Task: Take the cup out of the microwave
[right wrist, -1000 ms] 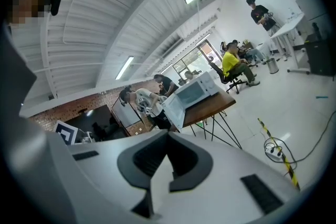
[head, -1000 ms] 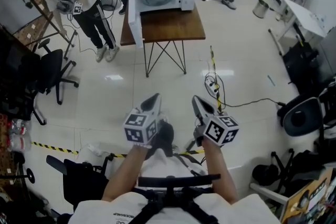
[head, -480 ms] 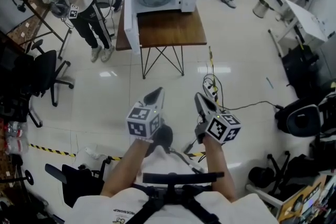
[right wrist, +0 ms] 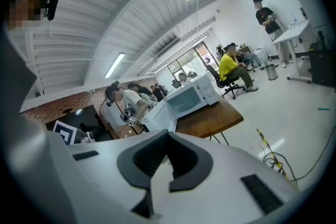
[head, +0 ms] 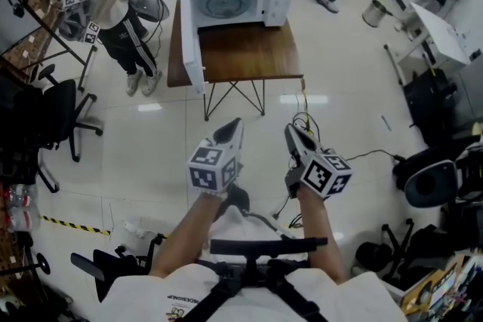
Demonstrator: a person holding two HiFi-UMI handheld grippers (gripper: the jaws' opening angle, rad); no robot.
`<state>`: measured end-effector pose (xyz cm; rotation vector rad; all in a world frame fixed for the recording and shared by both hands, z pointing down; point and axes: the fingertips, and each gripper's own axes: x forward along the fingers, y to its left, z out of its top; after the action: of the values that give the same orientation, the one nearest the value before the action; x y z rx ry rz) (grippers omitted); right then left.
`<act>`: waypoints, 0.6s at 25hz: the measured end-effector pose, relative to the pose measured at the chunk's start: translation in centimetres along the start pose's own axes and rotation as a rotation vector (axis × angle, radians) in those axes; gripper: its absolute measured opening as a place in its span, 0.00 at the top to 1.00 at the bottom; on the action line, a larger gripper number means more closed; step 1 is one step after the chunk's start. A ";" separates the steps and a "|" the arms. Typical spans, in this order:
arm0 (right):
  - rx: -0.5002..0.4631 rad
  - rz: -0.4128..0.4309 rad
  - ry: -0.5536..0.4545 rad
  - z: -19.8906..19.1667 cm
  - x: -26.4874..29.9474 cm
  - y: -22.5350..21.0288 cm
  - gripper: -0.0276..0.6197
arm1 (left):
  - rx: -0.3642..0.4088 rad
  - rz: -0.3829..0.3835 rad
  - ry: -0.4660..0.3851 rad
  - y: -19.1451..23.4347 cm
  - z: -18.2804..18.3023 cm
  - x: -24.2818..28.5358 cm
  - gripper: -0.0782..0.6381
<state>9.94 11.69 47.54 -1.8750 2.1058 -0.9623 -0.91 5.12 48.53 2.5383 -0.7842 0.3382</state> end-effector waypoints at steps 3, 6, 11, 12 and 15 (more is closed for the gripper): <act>-0.030 0.001 0.005 1.5 2.0 0.6 0.94 | -0.006 -0.008 -0.009 1.1 1.1 0.9 0.91; -0.057 0.009 0.014 2.1 3.9 1.1 0.94 | -0.018 -0.014 -0.017 2.1 1.5 1.8 0.91; -0.061 0.022 0.039 2.3 6.7 1.2 0.94 | -0.037 -0.013 -0.023 3.8 2.2 3.0 0.91; -0.058 0.025 0.038 2.4 7.1 1.2 0.94 | -0.034 -0.011 -0.024 4.1 2.3 3.2 0.91; -0.046 0.039 0.026 3.2 8.8 1.0 0.94 | -0.023 -0.009 -0.025 5.4 2.7 4.2 0.91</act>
<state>9.00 2.30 47.10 -1.8451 2.1894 -0.9428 -0.42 -2.09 49.57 2.5281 -0.7811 0.2935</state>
